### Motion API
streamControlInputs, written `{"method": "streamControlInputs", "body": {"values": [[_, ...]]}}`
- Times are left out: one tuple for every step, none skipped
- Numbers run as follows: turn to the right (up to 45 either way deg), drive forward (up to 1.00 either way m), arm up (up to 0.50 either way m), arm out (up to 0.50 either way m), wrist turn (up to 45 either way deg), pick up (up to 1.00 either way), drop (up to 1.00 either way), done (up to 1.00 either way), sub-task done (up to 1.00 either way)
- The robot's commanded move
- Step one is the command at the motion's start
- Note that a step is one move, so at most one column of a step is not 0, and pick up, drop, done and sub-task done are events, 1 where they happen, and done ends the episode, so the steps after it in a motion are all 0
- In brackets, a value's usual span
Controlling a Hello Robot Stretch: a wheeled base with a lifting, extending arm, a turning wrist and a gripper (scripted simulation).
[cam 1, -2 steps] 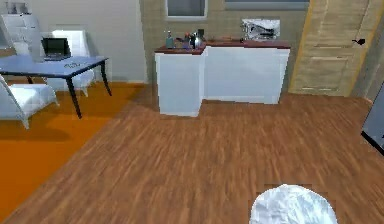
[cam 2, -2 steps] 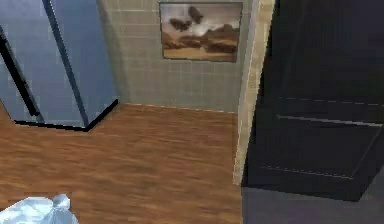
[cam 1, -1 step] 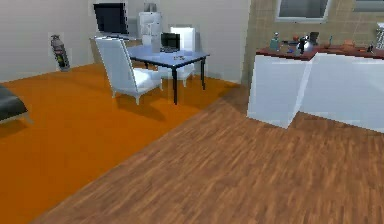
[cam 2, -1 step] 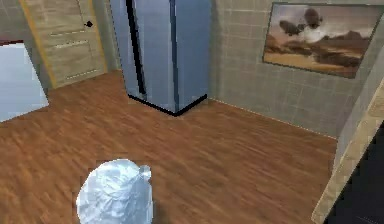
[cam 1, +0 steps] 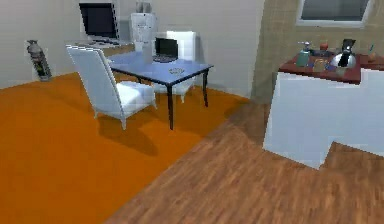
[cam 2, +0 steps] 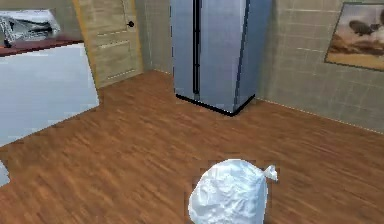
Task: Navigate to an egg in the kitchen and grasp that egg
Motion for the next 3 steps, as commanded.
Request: {"method": "streamControlInputs", "body": {"values": [[42.0,0.0,0.0,0.0,0.0,0.0,0.0,0.0,0.0],[3.0,0.0,0.0,0.0,0.0,0.0,0.0,0.0,0.0],[0.0,0.7,0.0,0.0,0.0,0.0,0.0,0.0,0.0]]}}
